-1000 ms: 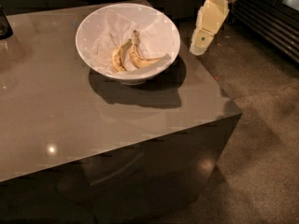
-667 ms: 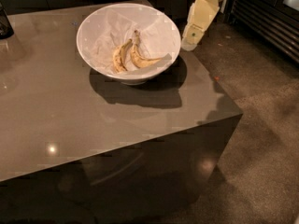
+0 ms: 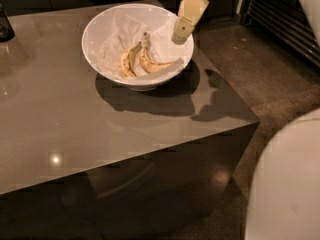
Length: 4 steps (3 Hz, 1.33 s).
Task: Pick banana from white bowl
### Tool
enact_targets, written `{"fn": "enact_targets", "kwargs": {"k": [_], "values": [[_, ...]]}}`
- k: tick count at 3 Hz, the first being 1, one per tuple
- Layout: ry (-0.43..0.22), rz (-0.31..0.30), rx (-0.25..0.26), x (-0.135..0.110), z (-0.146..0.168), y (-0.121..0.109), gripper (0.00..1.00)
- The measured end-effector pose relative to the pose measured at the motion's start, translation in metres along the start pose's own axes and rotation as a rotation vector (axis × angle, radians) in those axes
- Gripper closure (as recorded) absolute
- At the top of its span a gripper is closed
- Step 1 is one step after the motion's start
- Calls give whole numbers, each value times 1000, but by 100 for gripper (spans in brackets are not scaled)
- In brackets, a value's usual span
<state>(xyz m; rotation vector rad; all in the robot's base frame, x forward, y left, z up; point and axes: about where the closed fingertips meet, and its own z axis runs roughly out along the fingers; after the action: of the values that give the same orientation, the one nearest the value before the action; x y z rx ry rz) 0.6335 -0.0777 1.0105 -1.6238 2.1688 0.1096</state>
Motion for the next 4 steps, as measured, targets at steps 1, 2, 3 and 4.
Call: {"fn": "enact_targets", "kwargs": {"k": [1, 2, 3, 4], "values": [[3, 12, -15, -8, 14, -7, 0], [20, 24, -28, -11, 28, -9, 6], [45, 31, -41, -11, 42, -9, 22], [69, 10, -50, -18, 53, -7, 25]]}}
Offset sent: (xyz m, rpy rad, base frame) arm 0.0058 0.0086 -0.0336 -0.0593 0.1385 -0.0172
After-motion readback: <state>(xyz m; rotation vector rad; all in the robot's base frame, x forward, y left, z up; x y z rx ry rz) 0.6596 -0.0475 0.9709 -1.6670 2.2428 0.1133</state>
